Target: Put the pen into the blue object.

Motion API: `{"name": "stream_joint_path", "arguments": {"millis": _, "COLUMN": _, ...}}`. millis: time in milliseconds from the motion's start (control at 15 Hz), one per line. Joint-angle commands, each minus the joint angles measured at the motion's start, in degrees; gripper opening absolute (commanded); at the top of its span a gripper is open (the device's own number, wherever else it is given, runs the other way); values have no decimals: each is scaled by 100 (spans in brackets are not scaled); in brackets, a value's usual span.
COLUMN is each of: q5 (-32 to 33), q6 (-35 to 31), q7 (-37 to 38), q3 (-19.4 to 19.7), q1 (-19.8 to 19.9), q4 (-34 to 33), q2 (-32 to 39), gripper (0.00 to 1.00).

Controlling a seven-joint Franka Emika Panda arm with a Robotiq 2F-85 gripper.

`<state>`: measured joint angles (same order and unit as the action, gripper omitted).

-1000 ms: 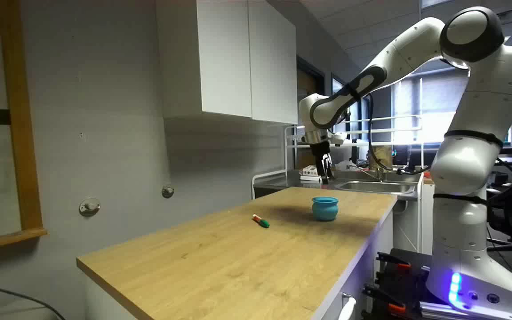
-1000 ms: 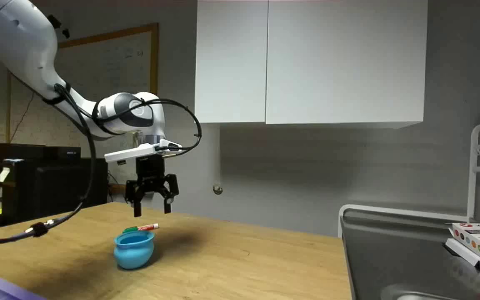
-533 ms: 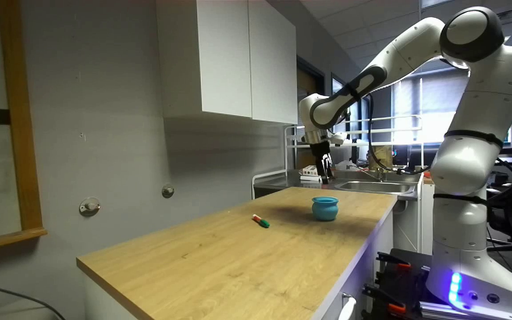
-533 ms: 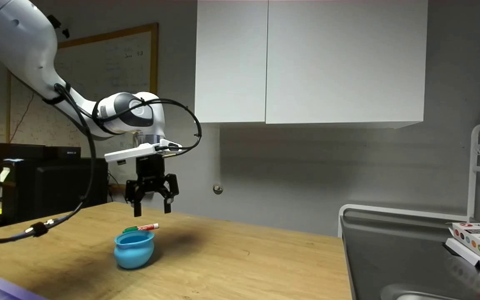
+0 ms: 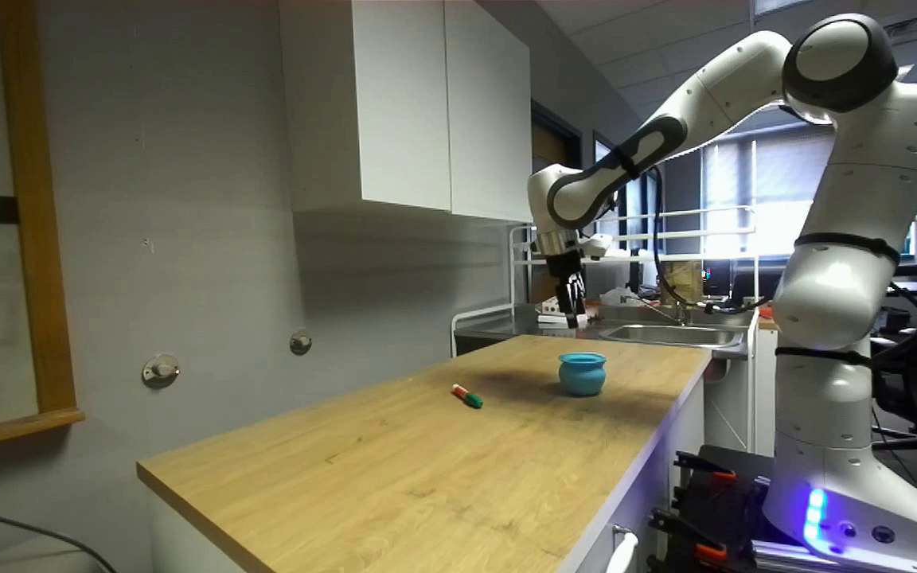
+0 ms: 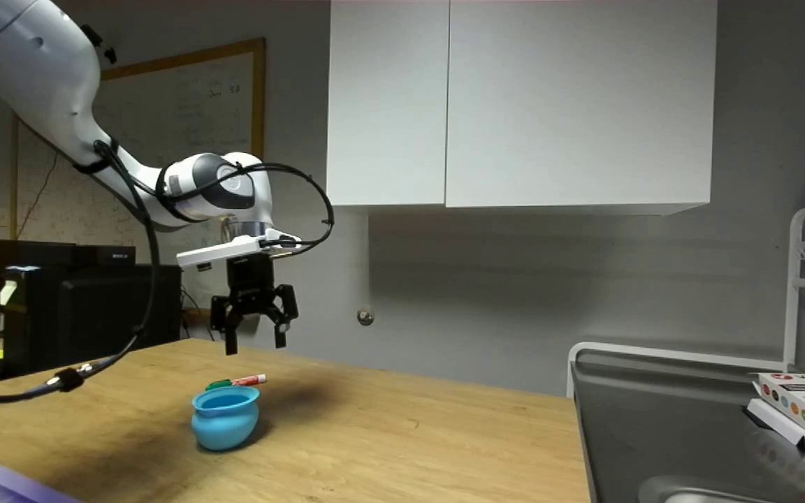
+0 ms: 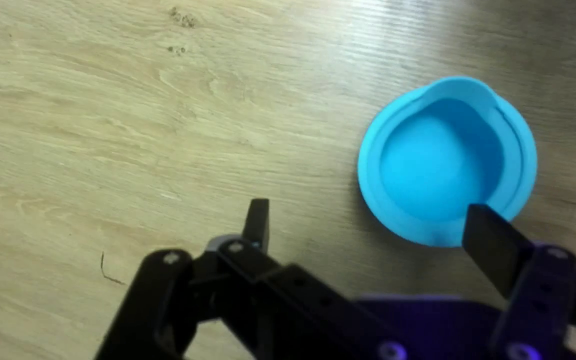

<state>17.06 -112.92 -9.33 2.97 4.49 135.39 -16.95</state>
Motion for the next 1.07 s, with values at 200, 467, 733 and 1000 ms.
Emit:
{"name": "stream_joint_path", "arguments": {"millis": 200, "q5": 27, "q6": 372, "q7": 643, "q3": -594, "q1": -495, "q4": -1381, "q2": 960, "gripper": 100}}
{"name": "stream_joint_path", "arguments": {"millis": 467, "q5": -254, "q6": 535, "q7": 1062, "q3": -763, "q1": -729, "q4": -2373, "q2": 1674, "gripper": 100}}
{"name": "stream_joint_path", "arguments": {"millis": 733, "q5": -1007, "q6": 744, "q7": 1495, "q3": -686, "q1": -762, "q4": -3223, "q2": 2468, "gripper": 100}}
{"name": "stream_joint_path", "arguments": {"millis": 1000, "q5": -1453, "q6": 837, "q7": 2202, "q3": -551, "q1": -735, "q4": -3804, "q2": 3301, "gripper": 100}}
